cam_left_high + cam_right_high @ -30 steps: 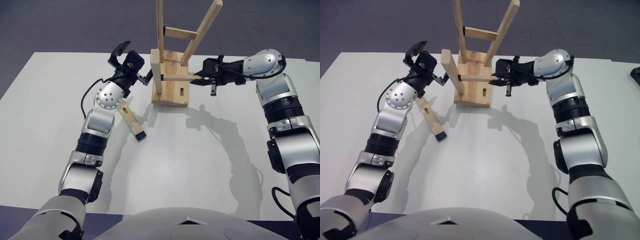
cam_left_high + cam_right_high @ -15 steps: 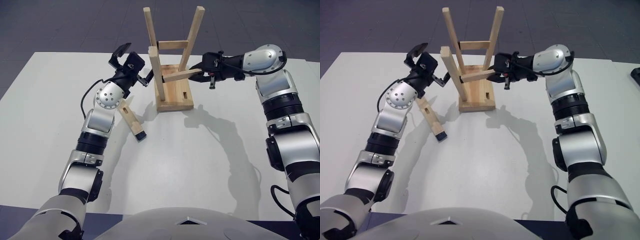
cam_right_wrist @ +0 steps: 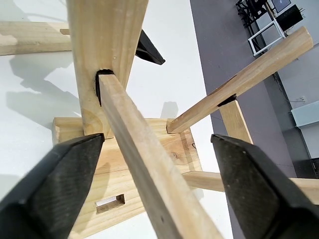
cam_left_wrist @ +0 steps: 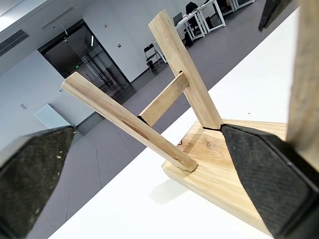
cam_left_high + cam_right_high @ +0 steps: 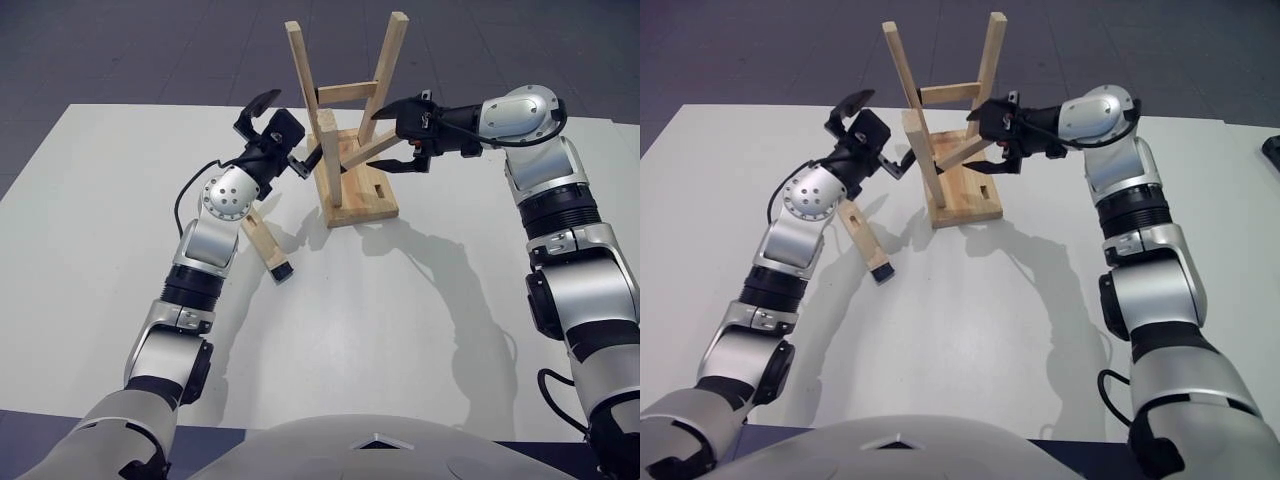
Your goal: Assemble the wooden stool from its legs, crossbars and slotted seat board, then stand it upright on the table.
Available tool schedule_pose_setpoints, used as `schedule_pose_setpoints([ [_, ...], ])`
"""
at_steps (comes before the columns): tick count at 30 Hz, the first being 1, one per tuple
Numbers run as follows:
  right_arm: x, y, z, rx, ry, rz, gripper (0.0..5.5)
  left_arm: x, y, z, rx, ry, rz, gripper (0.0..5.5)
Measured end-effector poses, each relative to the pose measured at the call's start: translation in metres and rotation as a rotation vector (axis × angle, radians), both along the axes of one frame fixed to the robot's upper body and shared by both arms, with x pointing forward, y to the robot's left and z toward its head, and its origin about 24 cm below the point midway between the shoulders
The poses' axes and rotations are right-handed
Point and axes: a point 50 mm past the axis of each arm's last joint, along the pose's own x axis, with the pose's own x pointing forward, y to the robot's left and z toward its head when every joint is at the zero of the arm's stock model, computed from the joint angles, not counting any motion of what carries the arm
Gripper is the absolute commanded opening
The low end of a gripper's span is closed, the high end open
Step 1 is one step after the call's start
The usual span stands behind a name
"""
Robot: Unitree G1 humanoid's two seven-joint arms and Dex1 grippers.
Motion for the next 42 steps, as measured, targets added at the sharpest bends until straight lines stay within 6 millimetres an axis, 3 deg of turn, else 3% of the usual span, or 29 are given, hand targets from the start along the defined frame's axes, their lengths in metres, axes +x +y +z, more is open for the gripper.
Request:
schedule_pose_setpoints([
  [5, 0.000, 0.000, 0.000, 0.000, 0.000, 0.000, 5.39, 0.000, 0.000, 0.000, 0.008, 0.001, -0.003, 5.40],
  [24, -0.002, -0.002, 0.011, 0.070, -0.022, -0.001, 5.39, 0.000, 0.000, 0.000, 0.032, -0.013, -0.003, 5.40],
  [33, -0.013, -0.018, 0.025, 0.083, -0.051, 0.005, 5.39, -0.001, 0.000, 0.002, 0.031, -0.022, -0.003, 5.40],
  [38, -0.030, -0.038, 0.037, 0.282, 0.000, -0.009, 5.39, -0.002, 0.003, 0.002, 0.029, -0.021, 0.007, 5.40],
  [42, -0.036, -0.060, 0.063, 0.538, -0.033, -0.131, 4.77, -0.004, 0.011, 0.001, 0.013, -0.012, 0.038, 5.40],
])
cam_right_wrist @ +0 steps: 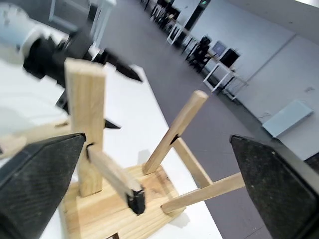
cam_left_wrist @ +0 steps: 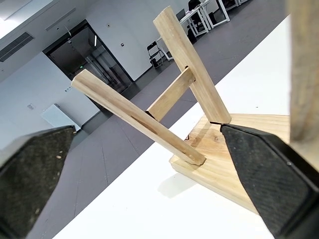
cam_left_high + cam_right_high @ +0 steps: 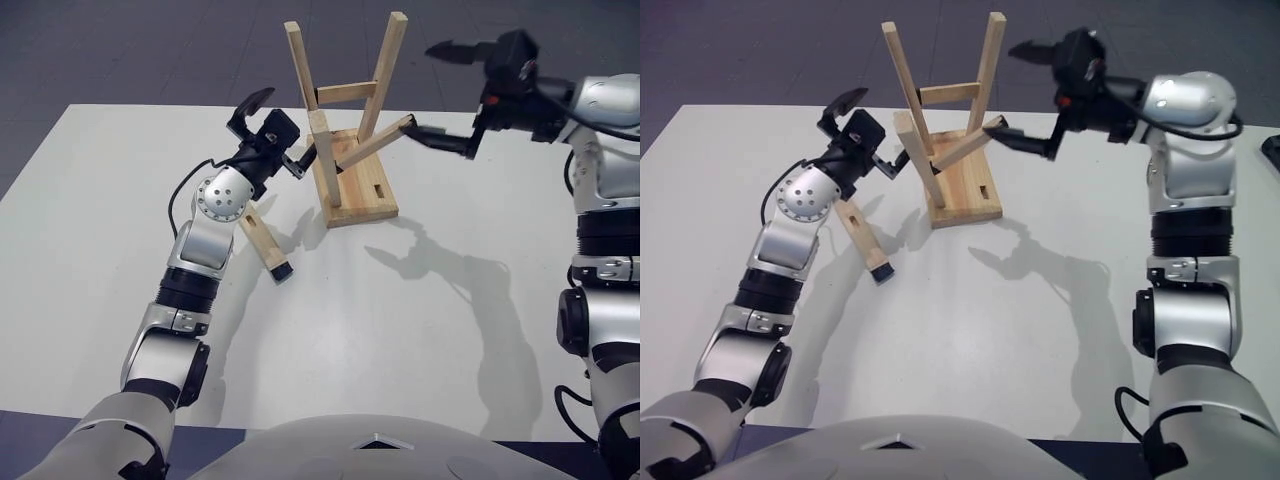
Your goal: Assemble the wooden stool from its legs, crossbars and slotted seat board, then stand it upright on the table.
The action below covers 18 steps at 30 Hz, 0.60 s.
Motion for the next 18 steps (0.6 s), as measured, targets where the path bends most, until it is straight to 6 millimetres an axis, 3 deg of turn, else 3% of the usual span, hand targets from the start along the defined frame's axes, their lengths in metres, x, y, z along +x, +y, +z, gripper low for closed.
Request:
schedule_pose_setpoints([
  [2, 0.001, -0.005, 0.000, 0.062, -0.017, -0.112, 4.40, -0.001, 0.006, 0.002, -0.022, -0.009, 0.027, 5.40],
  [5, 0.001, 0.006, -0.017, 0.126, -0.011, -0.227, 3.99, -0.002, 0.018, 0.006, -0.092, -0.026, 0.086, 5.40],
  [8, -0.006, 0.033, -0.038, 0.207, 0.017, -0.269, 3.46, -0.003, 0.032, 0.006, -0.162, -0.034, 0.180, 5.40],
  [12, -0.017, 0.059, -0.039, 0.311, 0.001, -0.308, 2.74, -0.005, 0.045, 0.007, -0.296, -0.054, 0.303, 5.40],
  [18, -0.017, 0.058, -0.042, 0.321, 0.012, -0.356, 1.83, -0.007, 0.060, 0.000, -0.419, -0.021, 0.420, 5.40],
])
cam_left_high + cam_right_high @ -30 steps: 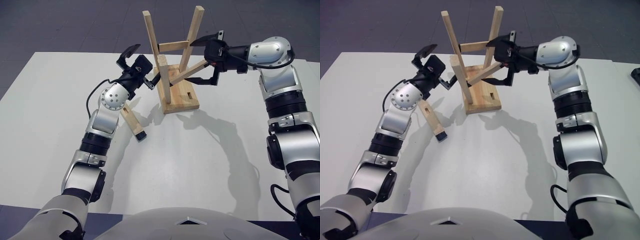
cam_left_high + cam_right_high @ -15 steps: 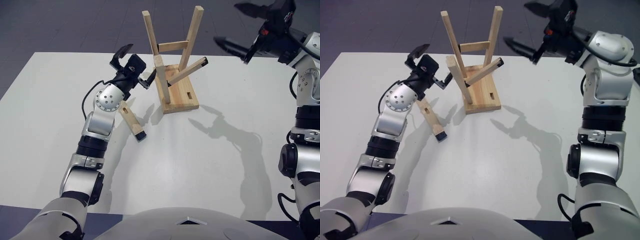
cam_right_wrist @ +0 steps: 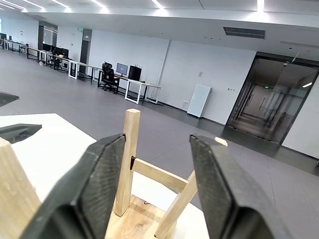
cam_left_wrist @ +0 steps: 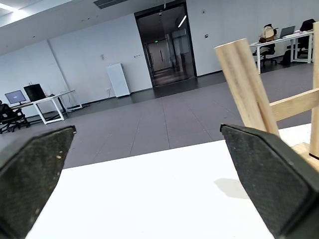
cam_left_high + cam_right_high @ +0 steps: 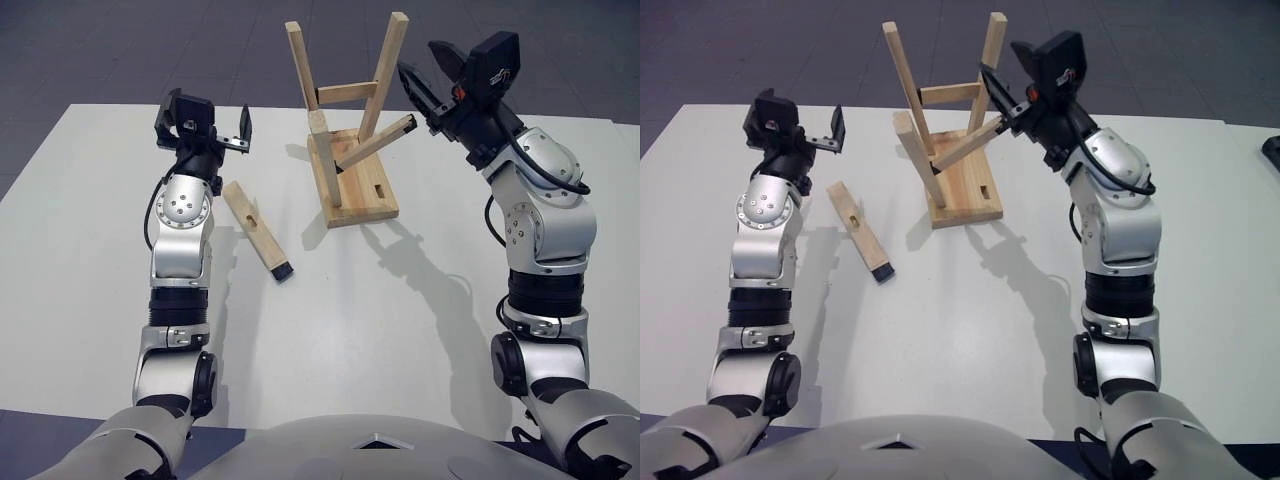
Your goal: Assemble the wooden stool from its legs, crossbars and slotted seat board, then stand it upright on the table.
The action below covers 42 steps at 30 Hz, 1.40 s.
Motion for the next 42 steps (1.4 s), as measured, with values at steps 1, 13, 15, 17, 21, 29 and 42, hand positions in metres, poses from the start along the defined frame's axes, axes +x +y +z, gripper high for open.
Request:
schedule_pose_setpoints([
  [1, 0.001, -0.001, -0.001, -0.006, 0.003, -0.004, 1.68, 0.000, 0.002, 0.000, -0.009, 0.002, 0.009, 5.40],
  [13, 0.000, -0.010, 0.003, 0.069, -0.008, -0.028, 0.02, -0.009, 0.018, -0.015, -0.062, 0.136, 0.048, 5.40],
  [15, -0.001, -0.018, 0.009, 0.101, -0.034, -0.070, 0.02, -0.017, 0.024, -0.034, -0.107, 0.289, 0.043, 5.40],
  [17, -0.002, -0.025, 0.012, 0.124, -0.048, -0.110, 0.02, -0.024, 0.024, -0.052, -0.230, 0.428, 0.034, 5.40],
  [21, -0.005, -0.045, 0.022, 0.162, -0.087, -0.202, 0.02, -0.031, 0.000, -0.062, -0.495, 0.584, -0.073, 5.40],
  [29, -0.011, -0.061, 0.031, 0.188, -0.132, -0.282, 0.02, -0.019, -0.020, -0.062, -0.426, 0.795, -0.108, 5.40],
  [42, -0.018, -0.058, 0.026, 0.197, -0.141, -0.304, 0.02, -0.012, 0.003, -0.062, -0.284, 0.895, -0.046, 5.40],
])
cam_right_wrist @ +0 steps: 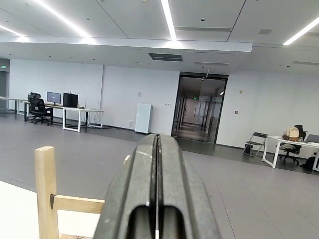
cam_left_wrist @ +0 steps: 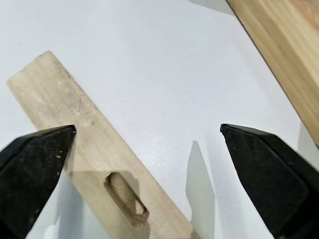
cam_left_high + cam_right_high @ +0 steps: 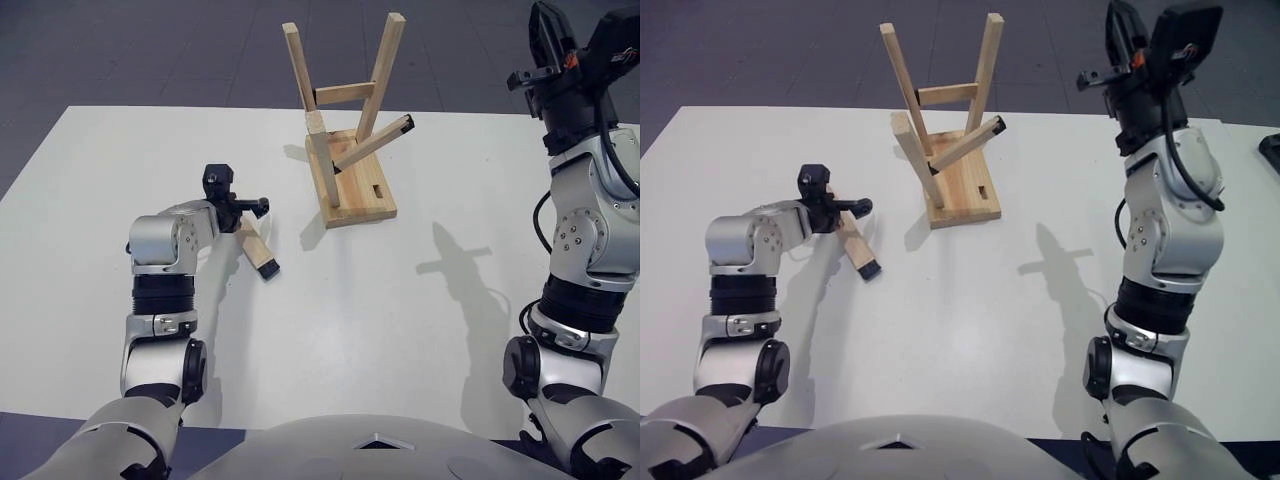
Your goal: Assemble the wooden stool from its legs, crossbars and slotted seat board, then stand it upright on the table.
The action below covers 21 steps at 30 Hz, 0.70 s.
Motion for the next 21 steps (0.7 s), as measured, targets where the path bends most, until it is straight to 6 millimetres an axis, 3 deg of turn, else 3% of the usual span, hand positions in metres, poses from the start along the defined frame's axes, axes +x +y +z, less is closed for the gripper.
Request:
schedule_pose_setpoints([
  [7, -0.001, -0.001, -0.004, 0.001, 0.010, -0.003, 0.02, -0.008, 0.014, -0.005, 0.175, -0.055, 0.078, 5.40],
  [12, -0.001, -0.003, -0.008, 0.006, 0.022, -0.008, 0.02, -0.005, 0.018, 0.008, 0.369, -0.170, 0.065, 5.40],
  [17, -0.002, -0.003, -0.011, 0.021, 0.023, -0.023, 0.02, -0.013, 0.011, -0.017, 0.178, -0.011, 0.062, 5.40],
  [21, -0.003, -0.003, -0.013, 0.026, 0.025, -0.028, 0.02, -0.010, 0.010, -0.015, 0.076, 0.033, 0.079, 5.40],
])
